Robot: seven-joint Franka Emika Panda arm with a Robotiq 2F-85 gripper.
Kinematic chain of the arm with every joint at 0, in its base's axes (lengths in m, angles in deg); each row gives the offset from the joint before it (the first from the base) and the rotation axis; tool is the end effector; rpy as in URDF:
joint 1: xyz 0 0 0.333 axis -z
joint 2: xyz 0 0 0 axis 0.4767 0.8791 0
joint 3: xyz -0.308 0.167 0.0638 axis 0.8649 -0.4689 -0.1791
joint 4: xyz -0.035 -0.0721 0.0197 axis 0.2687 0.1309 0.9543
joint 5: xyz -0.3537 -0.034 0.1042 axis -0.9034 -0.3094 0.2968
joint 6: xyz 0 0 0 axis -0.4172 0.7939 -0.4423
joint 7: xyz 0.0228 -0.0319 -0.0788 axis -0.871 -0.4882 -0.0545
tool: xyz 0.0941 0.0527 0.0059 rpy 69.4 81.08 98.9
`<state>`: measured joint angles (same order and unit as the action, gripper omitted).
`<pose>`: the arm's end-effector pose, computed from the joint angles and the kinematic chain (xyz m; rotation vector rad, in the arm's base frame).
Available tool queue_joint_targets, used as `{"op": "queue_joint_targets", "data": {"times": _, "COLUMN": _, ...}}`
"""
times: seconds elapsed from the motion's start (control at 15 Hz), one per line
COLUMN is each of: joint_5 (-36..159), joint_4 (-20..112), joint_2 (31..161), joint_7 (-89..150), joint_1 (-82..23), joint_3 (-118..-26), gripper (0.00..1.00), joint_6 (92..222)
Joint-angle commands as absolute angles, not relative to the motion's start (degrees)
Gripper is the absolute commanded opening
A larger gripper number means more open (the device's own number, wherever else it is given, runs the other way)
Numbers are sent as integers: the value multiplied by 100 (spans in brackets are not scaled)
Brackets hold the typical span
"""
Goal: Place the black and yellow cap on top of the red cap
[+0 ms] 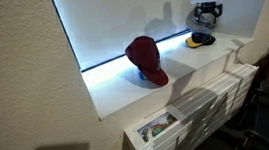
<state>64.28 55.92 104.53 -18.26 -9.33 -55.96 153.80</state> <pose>0.5255 -0.3929 0.3818 2.1278 -2.1197 0.1630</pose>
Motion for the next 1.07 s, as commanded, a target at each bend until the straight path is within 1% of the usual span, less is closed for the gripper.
{"op": "queue_joint_targets", "data": {"times": 0.0, "joint_5": 6484, "joint_4": 5366, "joint_2": 10970, "joint_7": -2765, "joint_1": -1055, "joint_3": -5303, "gripper": 100, "joint_6": 16077}}
{"op": "queue_joint_targets", "data": {"times": 0.13, "joint_5": 6479, "joint_4": 5257, "joint_2": 11262, "joint_7": -3306, "joint_1": -1044, "joint_3": -5143, "gripper": 100, "joint_6": 16467}}
{"op": "queue_joint_targets", "data": {"times": 0.27, "joint_5": 6575, "joint_4": 5120, "joint_2": 11636, "joint_7": -3466, "joint_1": -686, "joint_3": -4925, "gripper": 100, "joint_6": 16774}}
{"op": "queue_joint_targets", "data": {"times": 0.33, "joint_5": 6573, "joint_4": 4953, "joint_2": 11848, "joint_7": -3697, "joint_1": -651, "joint_3": -4789, "gripper": 100, "joint_6": 16672}}
{"op": "queue_joint_targets", "data": {"times": 0.4, "joint_5": 6649, "joint_4": 4744, "joint_2": 12027, "joint_7": -3586, "joint_1": -466, "joint_3": -4809, "gripper": 100, "joint_6": 16473}}
{"op": "queue_joint_targets", "data": {"times": 0.47, "joint_5": 6496, "joint_4": 5168, "joint_2": 11659, "joint_7": -3554, "joint_1": -747, "joint_3": -4810, "gripper": 100, "joint_6": 16607}}
{"op": "queue_joint_targets", "data": {"times": 0.6, "joint_5": 6554, "joint_4": 4954, "joint_2": 11940, "joint_7": -3544, "joint_1": -496, "joint_3": -4751, "gripper": 100, "joint_6": 16609}}
{"op": "queue_joint_targets", "data": {"times": 0.8, "joint_5": 6564, "joint_4": 4825, "joint_2": 12033, "joint_7": -3559, "joint_1": -476, "joint_3": -4759, "gripper": 100, "joint_6": 16595}}
{"op": "queue_joint_targets", "data": {"times": 0.93, "joint_5": 6645, "joint_4": 4666, "joint_2": 12125, "joint_7": -3308, "joint_1": -355, "joint_3": -4930, "gripper": 100, "joint_6": 16444}}
{"op": "queue_joint_targets", "data": {"times": 1.0, "joint_5": 6756, "joint_4": 4536, "joint_2": 12177, "joint_7": -2924, "joint_1": -177, "joint_3": -5161, "gripper": 100, "joint_6": 16309}}
